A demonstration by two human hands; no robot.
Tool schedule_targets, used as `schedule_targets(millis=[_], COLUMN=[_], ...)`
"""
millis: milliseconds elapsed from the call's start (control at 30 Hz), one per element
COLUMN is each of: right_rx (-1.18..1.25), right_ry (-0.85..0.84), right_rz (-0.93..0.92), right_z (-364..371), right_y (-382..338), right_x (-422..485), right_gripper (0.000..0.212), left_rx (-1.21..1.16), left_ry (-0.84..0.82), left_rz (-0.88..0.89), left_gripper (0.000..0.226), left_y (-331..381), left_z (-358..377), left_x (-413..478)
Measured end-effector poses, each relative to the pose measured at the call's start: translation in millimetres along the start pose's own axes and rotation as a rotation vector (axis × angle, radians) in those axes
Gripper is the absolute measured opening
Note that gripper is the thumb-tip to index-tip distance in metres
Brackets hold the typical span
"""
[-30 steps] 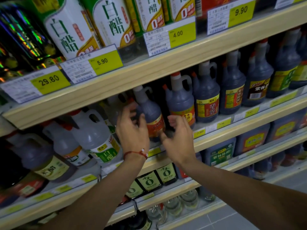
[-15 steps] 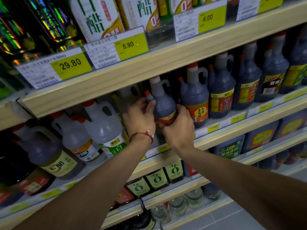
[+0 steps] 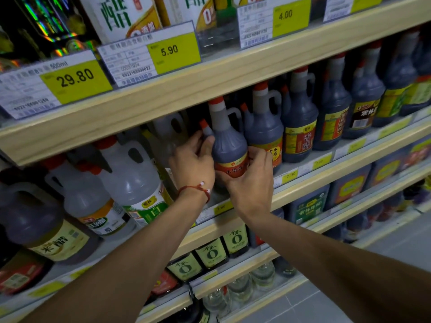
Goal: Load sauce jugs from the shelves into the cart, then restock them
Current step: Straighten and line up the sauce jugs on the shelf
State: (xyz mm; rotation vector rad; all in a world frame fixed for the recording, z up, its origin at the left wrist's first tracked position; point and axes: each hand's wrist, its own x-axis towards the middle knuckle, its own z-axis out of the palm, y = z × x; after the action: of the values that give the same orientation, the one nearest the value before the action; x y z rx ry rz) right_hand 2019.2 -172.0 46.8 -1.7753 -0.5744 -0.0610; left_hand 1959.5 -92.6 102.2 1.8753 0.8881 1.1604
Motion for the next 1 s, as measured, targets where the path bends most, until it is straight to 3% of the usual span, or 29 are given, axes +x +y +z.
schedule_targets(millis=[233,467,633,767,1000], right_rx=[0.038,0.044,0.066,0.044,0.083], right_ry=[0.002,-0.195,-0.397,-0.438,-0.441], right_rz=[-0.012,-0.172,-0.107,-0.038,0.04], right_z=[-4,-3,8,26,52], right_y=[-3,-14,-27,-35,-41], right_x=[-18,-50,-54,-45,-29], right_gripper=[0.068,0.041,0.054,0.075,0.085], left_rx=[-0.096,0.125,0.303,0.305,0.392], left_ry=[-0.042,0.115,0.101,0.002,0.093], left_rz=[-0.05,0.13,0.124,0.035,-0.074], left_gripper=[0.039,0.038,0.049,0.058,0.017], left_y=[5,5,23,23,26], left_z=[-20,-90,-103,-97,-85], left_x=[-7,-24,-27,-21,-4])
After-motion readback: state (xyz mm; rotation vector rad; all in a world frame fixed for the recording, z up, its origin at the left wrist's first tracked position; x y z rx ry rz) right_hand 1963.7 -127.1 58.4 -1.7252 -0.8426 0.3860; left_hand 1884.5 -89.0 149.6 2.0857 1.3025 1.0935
